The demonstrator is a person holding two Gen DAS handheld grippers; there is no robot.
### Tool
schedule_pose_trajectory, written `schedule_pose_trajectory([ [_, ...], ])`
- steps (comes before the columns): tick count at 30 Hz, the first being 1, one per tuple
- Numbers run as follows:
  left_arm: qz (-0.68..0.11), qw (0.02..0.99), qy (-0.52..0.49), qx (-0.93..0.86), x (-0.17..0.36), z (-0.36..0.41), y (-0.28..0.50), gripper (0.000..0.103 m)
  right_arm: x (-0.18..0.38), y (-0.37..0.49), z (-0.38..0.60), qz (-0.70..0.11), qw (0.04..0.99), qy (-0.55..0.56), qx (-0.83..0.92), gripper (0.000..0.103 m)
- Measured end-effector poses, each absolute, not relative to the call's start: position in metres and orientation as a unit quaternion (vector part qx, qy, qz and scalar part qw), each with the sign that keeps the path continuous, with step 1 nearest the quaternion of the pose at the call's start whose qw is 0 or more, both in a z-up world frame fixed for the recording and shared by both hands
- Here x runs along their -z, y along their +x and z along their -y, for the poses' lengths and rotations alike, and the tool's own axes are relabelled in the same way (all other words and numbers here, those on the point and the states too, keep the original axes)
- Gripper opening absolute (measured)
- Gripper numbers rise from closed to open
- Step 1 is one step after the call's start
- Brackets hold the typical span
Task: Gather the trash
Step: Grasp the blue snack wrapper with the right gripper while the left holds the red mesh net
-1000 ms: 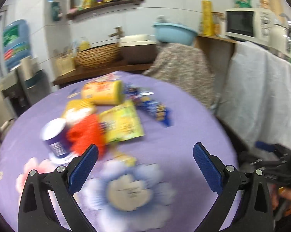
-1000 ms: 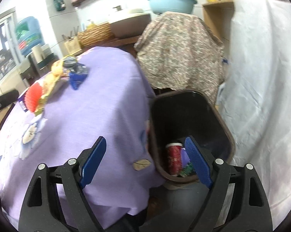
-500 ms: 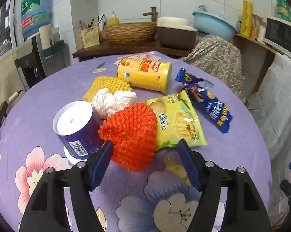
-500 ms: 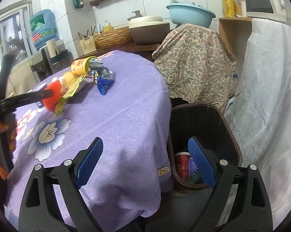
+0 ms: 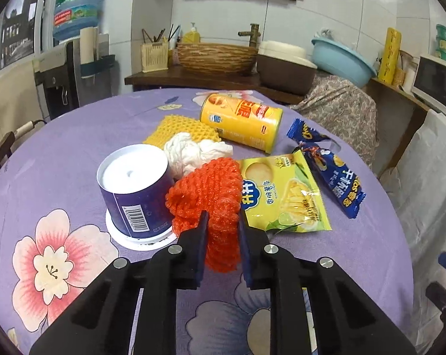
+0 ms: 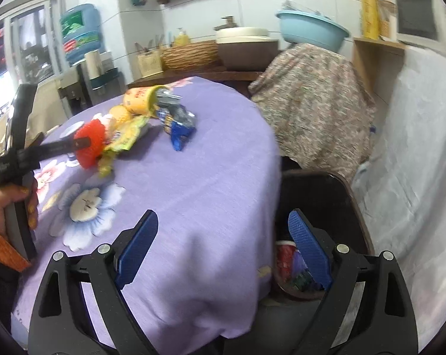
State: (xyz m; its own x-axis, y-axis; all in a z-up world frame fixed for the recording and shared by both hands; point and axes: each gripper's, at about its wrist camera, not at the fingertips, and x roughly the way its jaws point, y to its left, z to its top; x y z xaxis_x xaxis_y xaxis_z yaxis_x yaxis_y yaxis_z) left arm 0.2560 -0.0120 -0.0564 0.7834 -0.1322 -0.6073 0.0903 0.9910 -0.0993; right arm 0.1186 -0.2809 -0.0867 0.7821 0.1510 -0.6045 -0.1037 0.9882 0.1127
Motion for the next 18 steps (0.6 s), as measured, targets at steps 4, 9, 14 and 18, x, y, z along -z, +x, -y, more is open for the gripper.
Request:
schedule_pose_trajectory([
  [4, -0.277, 0.958, -0.016, 0.067, 0.041, 0.020, 0.246, 0.019, 0.072, 0.146, 0.260, -0.316, 0.942, 0.030, -0.111, 0.089],
  [9, -0.246, 0.967, 0.005, 0.066, 0.032, 0.026, 0.242, 0.019, 0.063, 0.194, 0.232, -0.321, 0.937, 0.014, -0.137, 0.089],
  [14, -0.260, 0.963, -0.015, 0.066, 0.035, 0.019, 0.249, 0.019, 0.065, 0.236, 0.209, -0.342, 0.930, -0.025, -0.129, 0.089],
  [18, -0.264, 0.962, -0.027, 0.064, 0.037, 0.014, 0.249, 0.019, 0.073, 0.260, 0.199, -0.358, 0.925, -0.054, -0.119, 0.086],
])
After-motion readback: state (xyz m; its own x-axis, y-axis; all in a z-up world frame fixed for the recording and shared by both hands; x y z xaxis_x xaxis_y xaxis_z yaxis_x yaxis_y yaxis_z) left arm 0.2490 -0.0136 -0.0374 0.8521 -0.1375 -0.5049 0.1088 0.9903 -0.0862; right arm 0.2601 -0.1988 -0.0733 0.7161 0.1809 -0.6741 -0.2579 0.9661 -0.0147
